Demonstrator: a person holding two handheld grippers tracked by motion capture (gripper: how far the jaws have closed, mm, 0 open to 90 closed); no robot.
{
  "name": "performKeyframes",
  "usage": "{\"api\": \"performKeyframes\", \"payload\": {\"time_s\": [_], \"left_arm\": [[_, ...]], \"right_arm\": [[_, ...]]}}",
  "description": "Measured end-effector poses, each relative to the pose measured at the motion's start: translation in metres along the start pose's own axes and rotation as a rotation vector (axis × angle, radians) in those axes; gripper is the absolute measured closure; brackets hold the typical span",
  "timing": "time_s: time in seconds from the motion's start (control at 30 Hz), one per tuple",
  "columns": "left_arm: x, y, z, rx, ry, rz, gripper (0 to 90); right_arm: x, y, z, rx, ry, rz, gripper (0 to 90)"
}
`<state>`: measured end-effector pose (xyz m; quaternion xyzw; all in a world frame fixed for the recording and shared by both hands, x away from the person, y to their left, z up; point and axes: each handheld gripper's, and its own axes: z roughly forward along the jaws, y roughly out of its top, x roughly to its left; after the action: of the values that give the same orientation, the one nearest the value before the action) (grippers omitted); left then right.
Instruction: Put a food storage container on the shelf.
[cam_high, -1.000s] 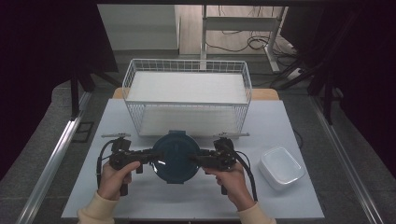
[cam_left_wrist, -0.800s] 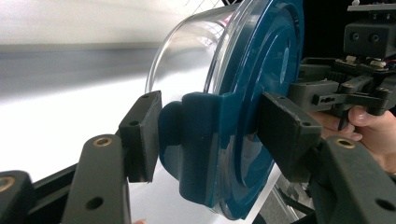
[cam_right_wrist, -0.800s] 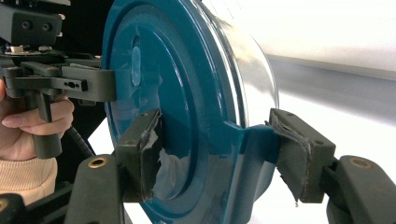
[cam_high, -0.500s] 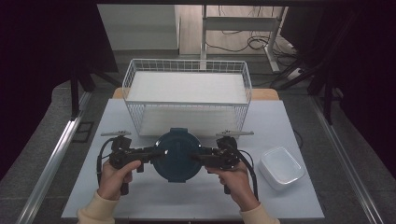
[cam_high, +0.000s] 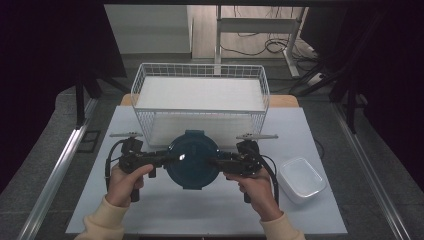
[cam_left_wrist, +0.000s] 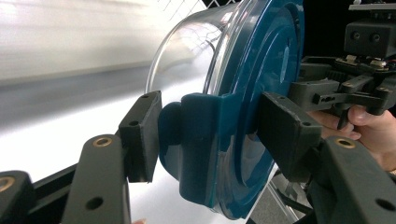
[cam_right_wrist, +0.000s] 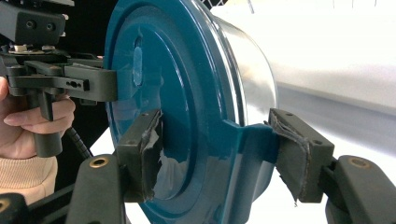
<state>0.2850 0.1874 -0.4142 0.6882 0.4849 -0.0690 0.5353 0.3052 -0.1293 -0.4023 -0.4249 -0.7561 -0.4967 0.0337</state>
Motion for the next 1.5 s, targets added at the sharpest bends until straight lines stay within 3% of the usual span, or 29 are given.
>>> {"api": "performKeyframes", "payload": {"time_s": [0.3,1.03,1.5], "left_arm": [[-0.005,0.02,-0.005,-0.011,-0.012,0.002,41.6],[-0.029,0.083,-0.021,-0.042,-0.032,0.06,41.6],[-0.039,0.123,-0.024,-0.036,-0.036,0.081,41.6]], "right_arm": [[0.005,0.02,-0.005,-0.018,-0.01,-0.014,37.4],[0.023,0.084,-0.031,-0.055,-0.024,-0.064,38.0],[0.024,0.12,-0.043,-0.07,-0.026,-0.074,38.5]]}}
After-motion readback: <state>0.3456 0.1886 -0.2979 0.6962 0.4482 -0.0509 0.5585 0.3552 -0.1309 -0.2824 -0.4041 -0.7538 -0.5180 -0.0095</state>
